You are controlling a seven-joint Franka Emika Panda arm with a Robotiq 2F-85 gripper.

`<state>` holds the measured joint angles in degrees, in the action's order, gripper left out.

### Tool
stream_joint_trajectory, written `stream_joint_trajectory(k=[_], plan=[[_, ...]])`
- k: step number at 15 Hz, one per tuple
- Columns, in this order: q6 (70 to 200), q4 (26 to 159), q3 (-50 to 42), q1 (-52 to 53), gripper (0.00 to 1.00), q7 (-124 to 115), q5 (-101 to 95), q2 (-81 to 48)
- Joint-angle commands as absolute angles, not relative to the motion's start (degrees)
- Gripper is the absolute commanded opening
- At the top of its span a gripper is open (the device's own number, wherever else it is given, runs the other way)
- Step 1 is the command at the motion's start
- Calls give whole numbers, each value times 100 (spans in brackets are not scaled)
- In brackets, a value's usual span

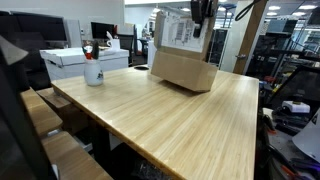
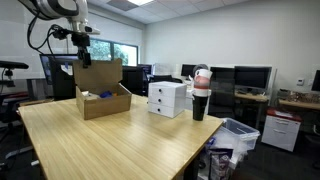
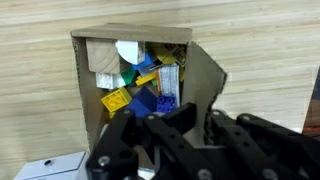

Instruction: Open the box and spill out the contents

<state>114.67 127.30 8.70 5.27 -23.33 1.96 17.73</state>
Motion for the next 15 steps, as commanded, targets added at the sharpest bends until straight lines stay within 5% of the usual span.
stream_joint_trajectory(k=[1,15], plan=[[11199,12392,1110,452,4,-2632,-239,1737],[11236,11995,1276,533,4,-2694,-343,1615]])
